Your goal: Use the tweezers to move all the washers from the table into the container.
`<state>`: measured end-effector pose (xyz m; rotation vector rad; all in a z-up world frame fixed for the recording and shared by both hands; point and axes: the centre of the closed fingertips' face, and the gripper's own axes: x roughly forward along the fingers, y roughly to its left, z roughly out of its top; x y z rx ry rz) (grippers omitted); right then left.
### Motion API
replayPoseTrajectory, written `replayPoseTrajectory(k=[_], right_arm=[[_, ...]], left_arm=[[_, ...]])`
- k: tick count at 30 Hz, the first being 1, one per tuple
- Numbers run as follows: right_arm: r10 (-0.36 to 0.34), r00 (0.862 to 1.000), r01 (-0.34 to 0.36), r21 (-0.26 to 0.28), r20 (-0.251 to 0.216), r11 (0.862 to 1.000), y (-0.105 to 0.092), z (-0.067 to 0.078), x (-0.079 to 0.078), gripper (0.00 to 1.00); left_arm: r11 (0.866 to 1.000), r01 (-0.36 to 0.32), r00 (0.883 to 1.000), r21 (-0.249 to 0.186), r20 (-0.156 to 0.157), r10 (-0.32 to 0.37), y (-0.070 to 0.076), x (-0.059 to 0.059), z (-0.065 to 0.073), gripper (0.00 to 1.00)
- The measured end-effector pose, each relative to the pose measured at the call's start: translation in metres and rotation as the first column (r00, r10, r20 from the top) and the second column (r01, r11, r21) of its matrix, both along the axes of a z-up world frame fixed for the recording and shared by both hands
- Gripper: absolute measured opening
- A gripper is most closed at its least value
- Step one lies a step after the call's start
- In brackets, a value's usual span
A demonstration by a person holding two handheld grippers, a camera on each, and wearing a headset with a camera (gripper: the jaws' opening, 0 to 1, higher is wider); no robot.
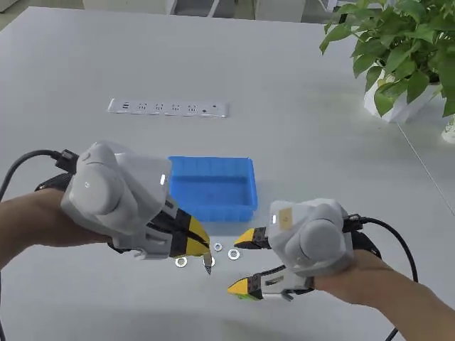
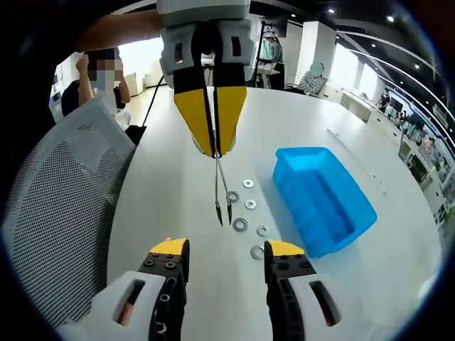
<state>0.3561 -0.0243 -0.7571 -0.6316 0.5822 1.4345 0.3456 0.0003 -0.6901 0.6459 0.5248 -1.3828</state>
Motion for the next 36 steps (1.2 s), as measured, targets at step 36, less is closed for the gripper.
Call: replayPoseTrajectory(k=[36], right_arm=[[-0.137, 0.990, 0.137, 0.009, -0.020, 0.991, -0.028, -0.003, 0.009, 0.58]], left_arm=[[1.000, -0.010, 0.999, -0.002, -0.038, 0.010, 0.003, 0.016, -0.007, 0.05]])
